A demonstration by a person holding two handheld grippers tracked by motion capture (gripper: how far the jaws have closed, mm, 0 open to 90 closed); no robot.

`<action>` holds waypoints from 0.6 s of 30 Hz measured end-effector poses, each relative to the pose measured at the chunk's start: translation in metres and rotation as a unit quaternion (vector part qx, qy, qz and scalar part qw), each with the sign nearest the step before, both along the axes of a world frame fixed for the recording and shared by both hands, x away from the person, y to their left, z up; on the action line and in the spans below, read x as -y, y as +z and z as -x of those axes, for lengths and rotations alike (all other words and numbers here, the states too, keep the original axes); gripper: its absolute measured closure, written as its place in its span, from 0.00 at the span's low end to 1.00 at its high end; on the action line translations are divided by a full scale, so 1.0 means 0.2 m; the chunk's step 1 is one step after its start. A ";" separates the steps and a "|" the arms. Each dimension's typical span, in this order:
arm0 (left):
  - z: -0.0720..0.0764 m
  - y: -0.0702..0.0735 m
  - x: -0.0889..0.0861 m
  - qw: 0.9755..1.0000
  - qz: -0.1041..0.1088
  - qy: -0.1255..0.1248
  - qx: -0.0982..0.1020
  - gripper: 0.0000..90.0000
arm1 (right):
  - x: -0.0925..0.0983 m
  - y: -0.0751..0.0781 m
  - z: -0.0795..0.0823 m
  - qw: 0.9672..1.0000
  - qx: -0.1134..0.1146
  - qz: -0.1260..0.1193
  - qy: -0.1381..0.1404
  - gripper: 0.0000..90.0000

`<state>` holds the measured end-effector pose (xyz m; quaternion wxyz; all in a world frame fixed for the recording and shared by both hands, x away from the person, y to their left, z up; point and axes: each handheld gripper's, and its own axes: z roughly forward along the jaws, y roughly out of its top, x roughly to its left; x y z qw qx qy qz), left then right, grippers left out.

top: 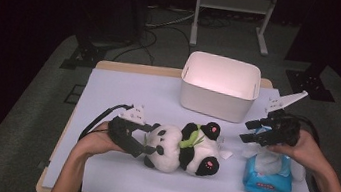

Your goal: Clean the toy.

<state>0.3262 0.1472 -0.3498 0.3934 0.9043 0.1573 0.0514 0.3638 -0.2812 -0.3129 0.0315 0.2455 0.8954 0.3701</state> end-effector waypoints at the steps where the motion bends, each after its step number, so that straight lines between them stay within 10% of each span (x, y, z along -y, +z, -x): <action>1: 0.00 -0.01 -0.01 1.000 0.000 0.004 0.000 0.26 | -0.01 0.00 -0.01 1.000 -0.003 -0.001 0.002 0.42; 18: -0.01 -0.03 -0.10 0.999 0.001 0.034 0.001 0.21 | -0.15 0.05 -0.17 0.999 -0.012 -0.003 0.031 0.30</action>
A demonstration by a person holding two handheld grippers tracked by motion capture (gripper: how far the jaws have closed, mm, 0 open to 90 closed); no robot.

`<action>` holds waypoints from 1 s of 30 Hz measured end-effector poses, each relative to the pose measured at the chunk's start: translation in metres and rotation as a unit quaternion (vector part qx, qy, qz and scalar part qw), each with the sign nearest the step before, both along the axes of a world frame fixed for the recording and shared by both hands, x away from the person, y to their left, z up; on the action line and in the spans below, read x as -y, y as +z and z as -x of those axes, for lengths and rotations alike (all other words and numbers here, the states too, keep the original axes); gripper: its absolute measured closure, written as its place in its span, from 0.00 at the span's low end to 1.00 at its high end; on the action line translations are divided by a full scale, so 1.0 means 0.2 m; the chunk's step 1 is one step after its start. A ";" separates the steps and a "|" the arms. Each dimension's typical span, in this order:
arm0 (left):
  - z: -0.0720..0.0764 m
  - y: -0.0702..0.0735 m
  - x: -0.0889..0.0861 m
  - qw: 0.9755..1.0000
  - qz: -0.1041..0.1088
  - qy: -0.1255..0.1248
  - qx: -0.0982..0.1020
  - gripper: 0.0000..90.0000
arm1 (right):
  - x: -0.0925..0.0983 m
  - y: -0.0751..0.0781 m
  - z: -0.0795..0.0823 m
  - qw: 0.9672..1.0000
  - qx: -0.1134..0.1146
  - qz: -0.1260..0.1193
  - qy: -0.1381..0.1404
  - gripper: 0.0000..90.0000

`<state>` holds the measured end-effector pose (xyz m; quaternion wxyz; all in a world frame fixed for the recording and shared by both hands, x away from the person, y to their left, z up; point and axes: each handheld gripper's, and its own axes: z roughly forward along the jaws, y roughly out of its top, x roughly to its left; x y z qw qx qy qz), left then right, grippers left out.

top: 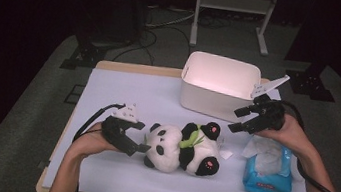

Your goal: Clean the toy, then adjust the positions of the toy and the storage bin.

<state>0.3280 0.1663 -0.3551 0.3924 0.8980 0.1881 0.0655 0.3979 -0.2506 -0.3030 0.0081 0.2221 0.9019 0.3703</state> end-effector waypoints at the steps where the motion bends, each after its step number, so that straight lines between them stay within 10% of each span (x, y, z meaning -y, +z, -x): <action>1: 0.00 0.00 -0.01 1.000 0.001 0.003 0.000 0.21 | -0.01 0.01 -0.01 1.000 0.001 0.001 -0.001 0.29; 30: 0.02 0.01 -0.18 0.999 0.005 0.047 0.008 0.17 | -0.25 0.06 -0.24 0.999 0.015 0.024 0.046 0.31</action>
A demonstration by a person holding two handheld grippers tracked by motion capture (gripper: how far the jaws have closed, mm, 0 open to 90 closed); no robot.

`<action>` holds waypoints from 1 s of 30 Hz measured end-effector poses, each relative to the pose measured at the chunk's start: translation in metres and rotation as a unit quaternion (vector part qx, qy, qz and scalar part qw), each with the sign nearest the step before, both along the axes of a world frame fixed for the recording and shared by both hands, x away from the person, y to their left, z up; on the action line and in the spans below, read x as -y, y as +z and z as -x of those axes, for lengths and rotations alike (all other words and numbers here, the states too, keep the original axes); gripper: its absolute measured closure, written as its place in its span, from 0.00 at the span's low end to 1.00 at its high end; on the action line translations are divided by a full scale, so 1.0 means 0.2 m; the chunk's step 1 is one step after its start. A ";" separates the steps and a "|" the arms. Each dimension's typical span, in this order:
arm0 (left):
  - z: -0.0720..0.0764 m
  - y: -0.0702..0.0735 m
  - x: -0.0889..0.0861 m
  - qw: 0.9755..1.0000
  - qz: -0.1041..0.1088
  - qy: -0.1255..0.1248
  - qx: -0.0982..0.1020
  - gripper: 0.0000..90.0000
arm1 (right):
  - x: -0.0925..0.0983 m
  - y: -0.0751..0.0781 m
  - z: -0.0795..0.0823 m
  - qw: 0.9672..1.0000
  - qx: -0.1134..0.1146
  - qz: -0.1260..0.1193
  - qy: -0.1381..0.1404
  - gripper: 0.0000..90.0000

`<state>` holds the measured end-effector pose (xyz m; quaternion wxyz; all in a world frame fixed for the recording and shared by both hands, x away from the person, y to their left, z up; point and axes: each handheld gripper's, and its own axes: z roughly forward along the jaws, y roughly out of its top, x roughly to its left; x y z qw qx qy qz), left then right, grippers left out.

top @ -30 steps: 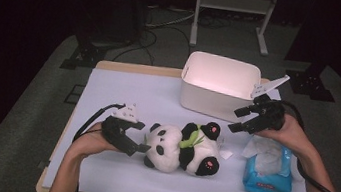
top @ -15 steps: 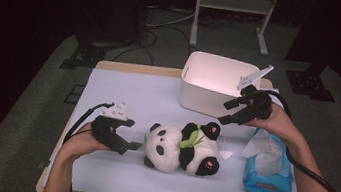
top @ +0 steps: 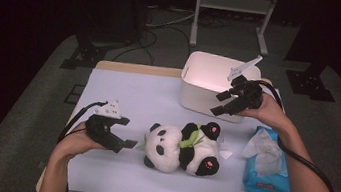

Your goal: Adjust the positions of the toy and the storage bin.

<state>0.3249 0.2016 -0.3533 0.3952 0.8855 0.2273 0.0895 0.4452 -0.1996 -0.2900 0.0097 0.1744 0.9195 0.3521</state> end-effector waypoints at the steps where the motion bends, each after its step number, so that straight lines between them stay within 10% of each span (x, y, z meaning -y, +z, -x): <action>1: 0.00 0.00 0.00 1.000 0.000 0.002 -0.001 0.17 | -0.01 0.00 -0.01 1.000 0.001 -0.001 0.001 0.32; 30: -0.01 -0.03 -0.03 1.000 -0.013 0.014 -0.008 0.12 | -0.16 0.01 -0.30 0.998 0.022 0.062 -0.009 0.56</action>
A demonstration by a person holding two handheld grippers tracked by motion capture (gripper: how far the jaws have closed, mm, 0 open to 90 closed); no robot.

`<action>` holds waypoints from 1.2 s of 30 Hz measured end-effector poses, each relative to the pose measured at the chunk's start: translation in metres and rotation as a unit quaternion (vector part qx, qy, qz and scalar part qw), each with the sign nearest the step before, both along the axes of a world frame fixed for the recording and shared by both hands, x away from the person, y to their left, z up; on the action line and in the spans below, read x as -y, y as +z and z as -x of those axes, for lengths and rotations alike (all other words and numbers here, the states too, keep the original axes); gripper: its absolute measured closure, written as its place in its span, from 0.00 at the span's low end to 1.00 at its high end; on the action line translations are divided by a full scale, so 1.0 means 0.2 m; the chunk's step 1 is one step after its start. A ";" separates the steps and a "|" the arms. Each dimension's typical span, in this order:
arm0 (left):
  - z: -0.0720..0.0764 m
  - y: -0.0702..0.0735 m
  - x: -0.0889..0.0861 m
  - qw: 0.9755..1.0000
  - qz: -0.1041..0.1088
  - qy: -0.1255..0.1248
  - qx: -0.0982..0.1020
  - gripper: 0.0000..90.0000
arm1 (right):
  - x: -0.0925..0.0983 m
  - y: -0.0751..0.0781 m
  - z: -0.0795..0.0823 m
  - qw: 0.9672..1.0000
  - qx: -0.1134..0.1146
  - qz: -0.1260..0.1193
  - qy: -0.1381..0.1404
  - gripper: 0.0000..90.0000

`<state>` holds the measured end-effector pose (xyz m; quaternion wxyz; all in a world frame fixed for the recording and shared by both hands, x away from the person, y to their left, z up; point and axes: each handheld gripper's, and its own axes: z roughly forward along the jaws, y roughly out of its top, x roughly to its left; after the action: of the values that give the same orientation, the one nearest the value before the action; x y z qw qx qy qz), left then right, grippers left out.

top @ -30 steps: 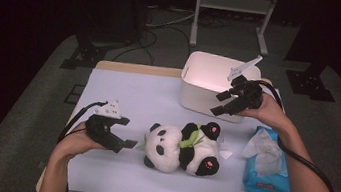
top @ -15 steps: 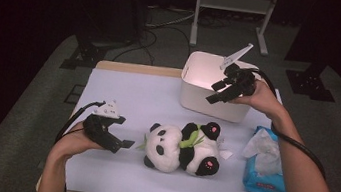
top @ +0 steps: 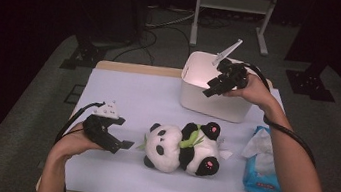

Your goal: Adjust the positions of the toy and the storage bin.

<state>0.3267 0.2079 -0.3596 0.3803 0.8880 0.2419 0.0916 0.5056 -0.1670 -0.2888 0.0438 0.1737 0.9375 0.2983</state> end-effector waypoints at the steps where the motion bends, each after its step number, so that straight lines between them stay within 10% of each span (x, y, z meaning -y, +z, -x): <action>1: 0.00 0.00 0.00 1.000 0.000 0.001 0.000 0.12 | 0.00 0.00 -0.01 1.000 -0.001 0.001 0.002 0.57; 16: -0.01 -0.01 -0.01 1.000 -0.004 0.000 -0.004 0.12 | -0.07 -0.08 -0.08 1.000 -0.006 0.023 -0.005 0.90; 36: -0.02 -0.03 -0.01 1.000 -0.010 0.004 -0.012 0.12 | -0.09 -0.11 -0.08 1.000 -0.005 0.014 0.003 0.95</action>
<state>0.3309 0.2108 -0.3653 0.3686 0.8916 0.2491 0.0850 0.5214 -0.1482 -0.3108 0.0405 0.1720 0.9424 0.2841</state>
